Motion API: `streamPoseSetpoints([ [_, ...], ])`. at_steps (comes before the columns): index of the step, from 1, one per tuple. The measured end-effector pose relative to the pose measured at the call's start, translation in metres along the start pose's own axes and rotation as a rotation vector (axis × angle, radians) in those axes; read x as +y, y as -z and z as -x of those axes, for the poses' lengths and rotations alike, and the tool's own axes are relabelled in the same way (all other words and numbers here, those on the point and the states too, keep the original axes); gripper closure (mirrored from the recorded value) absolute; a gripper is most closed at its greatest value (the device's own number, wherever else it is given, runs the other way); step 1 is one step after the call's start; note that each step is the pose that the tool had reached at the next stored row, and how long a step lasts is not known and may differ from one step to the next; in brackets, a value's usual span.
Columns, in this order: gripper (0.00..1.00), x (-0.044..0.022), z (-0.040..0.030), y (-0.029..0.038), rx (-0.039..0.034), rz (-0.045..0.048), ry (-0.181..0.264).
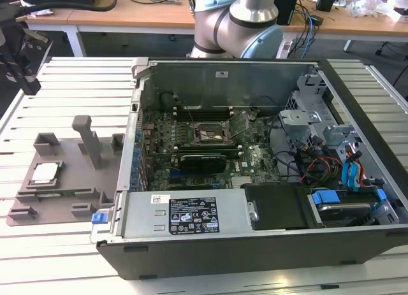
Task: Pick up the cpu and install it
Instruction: 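Reach for the cpu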
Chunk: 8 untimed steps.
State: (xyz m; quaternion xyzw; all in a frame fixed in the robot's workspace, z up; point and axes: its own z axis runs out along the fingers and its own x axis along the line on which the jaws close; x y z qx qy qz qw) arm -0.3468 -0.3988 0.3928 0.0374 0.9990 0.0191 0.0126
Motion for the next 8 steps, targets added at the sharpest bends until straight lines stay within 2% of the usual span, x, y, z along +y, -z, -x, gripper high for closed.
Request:
streamPoseSetpoints([
  [3, 0.89, -0.0003, -0.0042, 0.0001, 0.0, 0.0, 0.0],
  [5, 0.89, -0.0008, -0.0107, 0.0002, 0.0, 0.0001, 0.0],
  [8, 0.89, -0.0012, -0.0158, 0.0003, 0.0, 0.0, 0.0],
])
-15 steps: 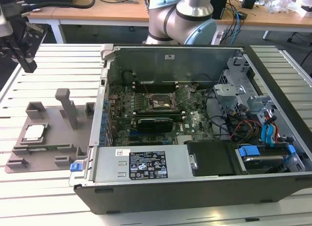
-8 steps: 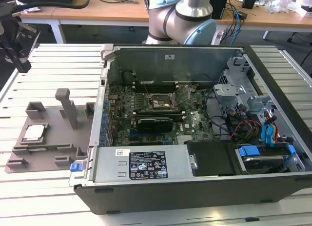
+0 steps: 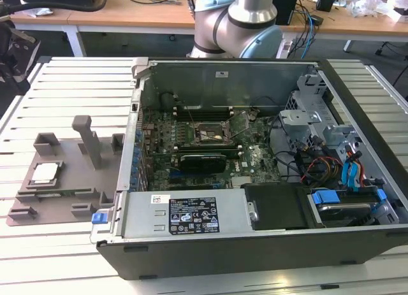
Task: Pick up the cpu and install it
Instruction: 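Reach for the cpu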
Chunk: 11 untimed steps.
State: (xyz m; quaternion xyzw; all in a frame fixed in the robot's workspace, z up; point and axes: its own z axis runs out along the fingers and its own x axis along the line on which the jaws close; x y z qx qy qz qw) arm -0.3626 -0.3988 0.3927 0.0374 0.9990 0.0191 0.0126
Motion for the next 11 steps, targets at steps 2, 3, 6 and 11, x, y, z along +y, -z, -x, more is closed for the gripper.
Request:
streamPoseSetpoints([
  [2, 0.89, -0.0004, -0.0055, 0.0, -0.0001, 0.0, 0.0],
  [3, 0.89, -0.0006, -0.0077, 0.0001, 0.0, 0.0, 0.0],
  [6, 0.89, -0.0011, -0.014, 0.0, 0.0, -0.0001, 0.0],
  [11, 0.89, -0.0019, -0.0255, 0.0001, -0.0001, 0.0, 0.0],
])
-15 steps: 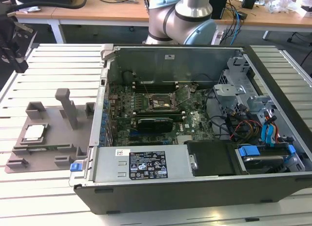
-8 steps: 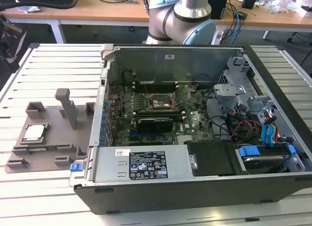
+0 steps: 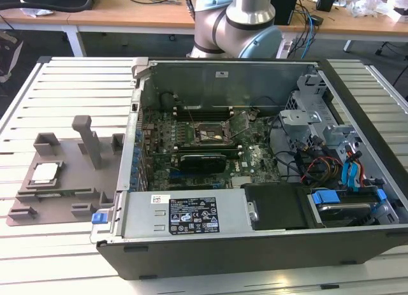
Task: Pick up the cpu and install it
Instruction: 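Reach for the cpu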
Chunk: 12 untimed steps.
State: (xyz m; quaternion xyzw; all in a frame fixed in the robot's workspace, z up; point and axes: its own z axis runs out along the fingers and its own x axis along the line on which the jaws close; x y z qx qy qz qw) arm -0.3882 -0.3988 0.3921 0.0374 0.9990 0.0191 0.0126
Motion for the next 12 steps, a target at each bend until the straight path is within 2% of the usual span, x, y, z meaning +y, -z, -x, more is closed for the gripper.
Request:
streamPoseSetpoints([
  [2, 0.89, -0.0006, -0.0083, 0.0002, 0.0001, 0.0, 0.0],
  [12, 0.89, -0.0008, -0.0097, 0.0003, 0.0001, 0.0, 0.0],
])
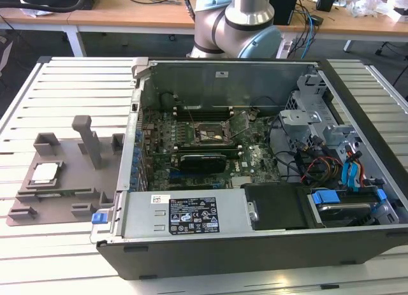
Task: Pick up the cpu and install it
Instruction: 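Reach for the cpu, then pick up the cpu and move it towards the insertion slot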
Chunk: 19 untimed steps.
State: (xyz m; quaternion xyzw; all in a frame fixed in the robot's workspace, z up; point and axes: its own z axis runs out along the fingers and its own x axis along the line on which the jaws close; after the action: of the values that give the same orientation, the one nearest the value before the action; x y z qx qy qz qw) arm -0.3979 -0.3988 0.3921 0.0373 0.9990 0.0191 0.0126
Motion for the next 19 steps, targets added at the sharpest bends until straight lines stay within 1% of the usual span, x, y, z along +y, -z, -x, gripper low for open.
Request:
streamPoseSetpoints([
  [6, 0.89, 0.0, -0.0008, 0.0, 0.0, 0.0, 0.0],
  [7, 0.76, -0.0001, -0.0009, 0.0, 0.0, 0.0, 0.0],
  [8, 0.71, -0.0001, -0.0011, 0.0, 0.0, 0.0, 0.0],
  [9, 0.58, -0.0001, -0.0012, 0.0, 0.0, 0.0, 0.0],
  [10, 0.4, -0.0001, -0.0014, 0.0, 0.0, 0.0001, 0.0],
  [11, 0.34, -0.0001, -0.0015, 0.0001, 0.0, 0.0, 0.0],
  [15, 0.34, -0.0001, -0.0019, 0.0, 0.0, 0.0, 0.0],
  [19, 0.34, -0.0003, -0.002, -0.0035, 0.0, 0.0, 0.0],
])
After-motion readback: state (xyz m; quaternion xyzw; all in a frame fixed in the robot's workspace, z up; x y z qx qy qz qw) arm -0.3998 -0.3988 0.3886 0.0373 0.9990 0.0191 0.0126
